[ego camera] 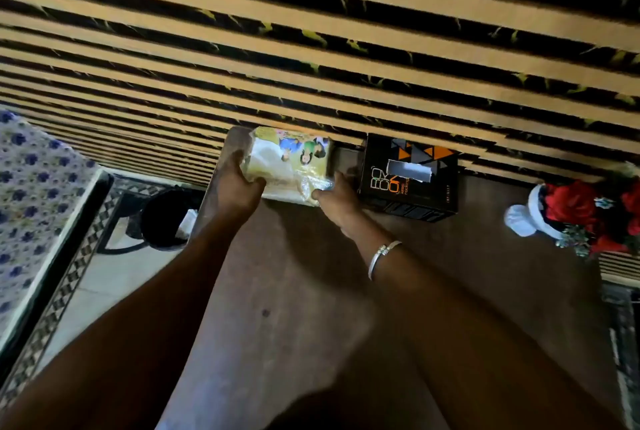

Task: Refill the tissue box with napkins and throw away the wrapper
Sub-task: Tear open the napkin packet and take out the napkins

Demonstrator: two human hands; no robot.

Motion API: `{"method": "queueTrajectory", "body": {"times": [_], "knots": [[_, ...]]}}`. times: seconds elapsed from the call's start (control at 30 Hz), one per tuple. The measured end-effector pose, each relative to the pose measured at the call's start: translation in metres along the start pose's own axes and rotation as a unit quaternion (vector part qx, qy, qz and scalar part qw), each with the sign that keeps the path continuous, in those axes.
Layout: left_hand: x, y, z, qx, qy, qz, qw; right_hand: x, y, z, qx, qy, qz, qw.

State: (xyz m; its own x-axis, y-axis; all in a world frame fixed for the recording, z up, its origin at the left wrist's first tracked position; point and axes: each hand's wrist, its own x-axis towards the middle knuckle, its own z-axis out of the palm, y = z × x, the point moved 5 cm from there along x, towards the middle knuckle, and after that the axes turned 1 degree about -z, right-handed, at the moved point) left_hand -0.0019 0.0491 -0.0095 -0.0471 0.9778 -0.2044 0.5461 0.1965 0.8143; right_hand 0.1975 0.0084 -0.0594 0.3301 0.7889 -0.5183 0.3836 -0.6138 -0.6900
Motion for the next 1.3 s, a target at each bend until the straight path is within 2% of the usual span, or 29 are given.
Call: {"method": "queueTrajectory", "body": {"times": [0.07,0.2,0.4,0.47,0.63,0.8,0.97,1.03,1.1,1.13,1.2,1.23,1.3], "knots": [[0.014,-0.009,0.001,0.015,0.014,-0.02,1.0,0.005,-0.003,0.003,0.012,-0.012,0.011,1.0],[0.039,-0.05,0.016,0.082,-0.013,-0.067,0.994,0.013,-0.004,0.006,0.056,-0.019,0.047,0.997],[0.04,-0.034,0.027,-0.036,-0.037,-0.12,0.991,0.021,-0.008,0.01,0.093,-0.004,0.05,0.994],[0.04,-0.034,0.029,-0.033,-0.051,-0.138,0.989,0.017,-0.01,0.007,0.099,0.008,0.04,0.994],[0.02,-0.029,0.012,-0.047,-0.059,-0.081,0.994,-0.011,-0.007,0.001,0.08,0.037,-0.019,0.996],[-0.035,-0.044,-0.013,-0.042,-0.055,-0.033,0.997,-0.057,0.032,0.025,0.103,-0.019,0.004,0.994],[-0.068,-0.079,-0.025,0.033,-0.074,-0.047,0.996,-0.103,0.063,0.054,0.117,-0.077,0.053,0.989],[-0.073,-0.09,-0.029,0.107,-0.071,-0.025,0.991,-0.117,0.069,0.057,0.12,-0.096,0.057,0.986],[-0.082,-0.094,-0.033,0.191,-0.063,0.011,0.979,-0.131,0.07,0.054,0.058,-0.072,0.021,0.995],[-0.087,-0.09,-0.032,0.234,-0.066,0.04,0.969,-0.134,0.069,0.049,-0.023,-0.037,-0.021,0.999],[-0.096,-0.08,-0.027,0.321,-0.089,0.109,0.937,-0.14,0.061,0.045,-0.184,0.021,-0.141,0.973],[-0.1,-0.077,-0.022,0.357,-0.11,0.137,0.918,-0.141,0.057,0.048,-0.233,0.023,-0.195,0.952],[-0.106,-0.074,-0.014,0.417,-0.15,0.159,0.882,-0.142,0.049,0.054,-0.291,-0.02,-0.244,0.925]]}}
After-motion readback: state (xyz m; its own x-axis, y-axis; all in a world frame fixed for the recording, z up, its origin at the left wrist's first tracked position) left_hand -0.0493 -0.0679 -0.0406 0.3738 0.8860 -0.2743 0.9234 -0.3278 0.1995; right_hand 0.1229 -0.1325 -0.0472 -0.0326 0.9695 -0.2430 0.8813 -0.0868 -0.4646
